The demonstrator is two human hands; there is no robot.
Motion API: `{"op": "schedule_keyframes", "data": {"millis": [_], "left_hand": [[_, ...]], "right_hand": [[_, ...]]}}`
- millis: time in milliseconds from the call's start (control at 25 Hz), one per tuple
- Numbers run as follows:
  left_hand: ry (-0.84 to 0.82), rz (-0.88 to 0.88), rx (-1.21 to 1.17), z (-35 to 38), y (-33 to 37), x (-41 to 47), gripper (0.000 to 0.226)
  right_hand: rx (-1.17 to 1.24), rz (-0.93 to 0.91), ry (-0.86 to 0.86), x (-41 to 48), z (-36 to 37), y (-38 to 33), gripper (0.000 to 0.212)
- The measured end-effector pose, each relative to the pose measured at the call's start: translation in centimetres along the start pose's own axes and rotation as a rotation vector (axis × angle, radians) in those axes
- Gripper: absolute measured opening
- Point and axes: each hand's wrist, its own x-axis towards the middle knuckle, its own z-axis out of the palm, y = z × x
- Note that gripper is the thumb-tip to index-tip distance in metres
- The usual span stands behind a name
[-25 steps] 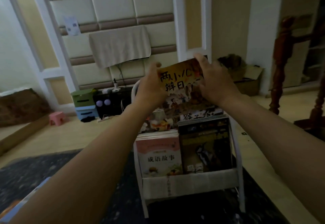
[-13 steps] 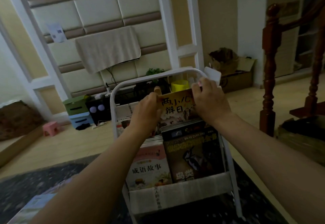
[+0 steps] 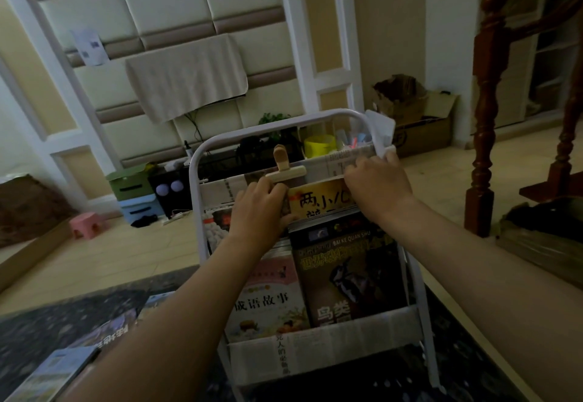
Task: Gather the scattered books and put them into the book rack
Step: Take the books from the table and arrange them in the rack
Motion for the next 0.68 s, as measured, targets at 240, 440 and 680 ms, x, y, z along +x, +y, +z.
{"op": "schedule_keyframes", "data": {"millis": [240, 440, 680], "left_hand": [[0.025, 0.090, 0.146, 0.0, 0.3, -0.4, 0.049], [0.038, 0.079, 0.136, 0.1, 0.3, -0.4, 0.046], [-0.032, -0.039, -0.040, 0.0, 0.3, -0.1, 0.042]], "right_hand": [[0.015, -0.020, -0.040, -0.4, -0.9, -0.4, 0.021], [0.035, -0.058, -0.067, -0.5, -1.2, -0.5, 0.018], [0.078, -0.040, -0.049, -0.8, -1.1, -0.3, 0.012]]}}
